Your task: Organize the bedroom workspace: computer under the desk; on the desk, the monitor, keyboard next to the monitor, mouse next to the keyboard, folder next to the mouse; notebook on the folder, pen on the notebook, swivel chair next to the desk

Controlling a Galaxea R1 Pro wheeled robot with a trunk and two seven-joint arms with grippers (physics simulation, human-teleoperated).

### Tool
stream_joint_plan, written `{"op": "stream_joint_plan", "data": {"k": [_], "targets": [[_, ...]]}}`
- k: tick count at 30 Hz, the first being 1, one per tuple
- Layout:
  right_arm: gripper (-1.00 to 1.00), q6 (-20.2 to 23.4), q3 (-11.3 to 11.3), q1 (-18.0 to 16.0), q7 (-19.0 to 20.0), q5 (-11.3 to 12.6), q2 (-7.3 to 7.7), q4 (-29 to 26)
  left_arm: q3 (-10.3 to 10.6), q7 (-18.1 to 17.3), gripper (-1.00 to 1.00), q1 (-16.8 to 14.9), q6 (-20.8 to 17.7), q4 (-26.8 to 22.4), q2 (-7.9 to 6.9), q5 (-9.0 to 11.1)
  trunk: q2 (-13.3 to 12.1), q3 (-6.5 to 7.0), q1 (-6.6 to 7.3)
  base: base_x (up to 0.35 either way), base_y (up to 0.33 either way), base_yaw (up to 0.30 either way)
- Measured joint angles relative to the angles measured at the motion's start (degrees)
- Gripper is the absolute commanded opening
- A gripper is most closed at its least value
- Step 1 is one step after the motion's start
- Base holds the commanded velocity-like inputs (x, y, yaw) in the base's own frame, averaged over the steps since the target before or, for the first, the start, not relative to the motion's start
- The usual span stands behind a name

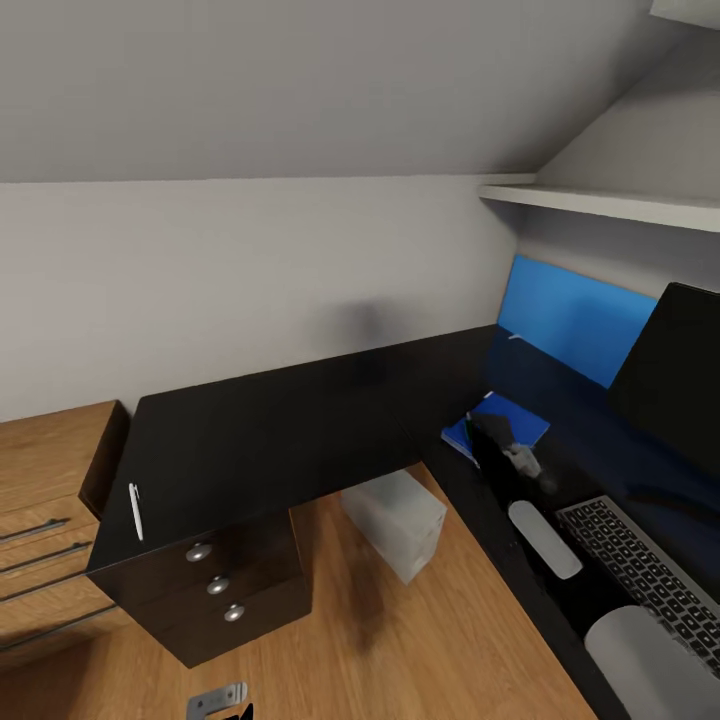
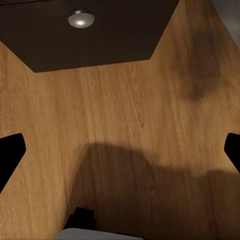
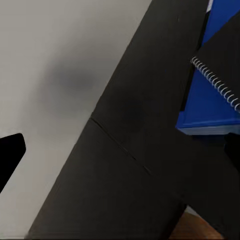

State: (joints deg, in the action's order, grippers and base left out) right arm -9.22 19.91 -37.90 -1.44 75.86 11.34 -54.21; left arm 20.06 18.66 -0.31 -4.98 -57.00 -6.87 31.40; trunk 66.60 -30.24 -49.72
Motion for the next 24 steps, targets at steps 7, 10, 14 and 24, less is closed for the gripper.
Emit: {"op": "stream_joint_plan", "data": {"k": [7,10,14,24], "targets": [[1.0,6.26,12.7,-0.06,-27.38,-9.48,-0.87,-5.54,0.04,-0.07,1.0,0.0,0.04,0.0,0.05,-0.01,0.0,0.0,0.0,0.0,0.0,0.0],[1.0,13.3,13.85,-0.09,-36.23,-13.29,-1.51,-9.92,0.03,-0.03,1.0,0.0,0.05,0.0,0.08,-0.01,0.0,0.0,0.0,0.0,0.0,0.0],[1.0,17.7,13.9,-0.04,-43.2,-15.57,-1.8,-16.29,0.01,-0.01,1.0,0.0,0.05,0.0,0.09,-0.01,0.0,0.0,0.0,0.0,0.0,0.0],[1.0,18.53,14.33,0.49,-48.0,-16.22,-2.03,-21.0,0.0,0.01,1.0,0.01,0.07,0.0,0.08,-0.01,0.0,0.0,0.0,0.0,0.0,0.053]]}}
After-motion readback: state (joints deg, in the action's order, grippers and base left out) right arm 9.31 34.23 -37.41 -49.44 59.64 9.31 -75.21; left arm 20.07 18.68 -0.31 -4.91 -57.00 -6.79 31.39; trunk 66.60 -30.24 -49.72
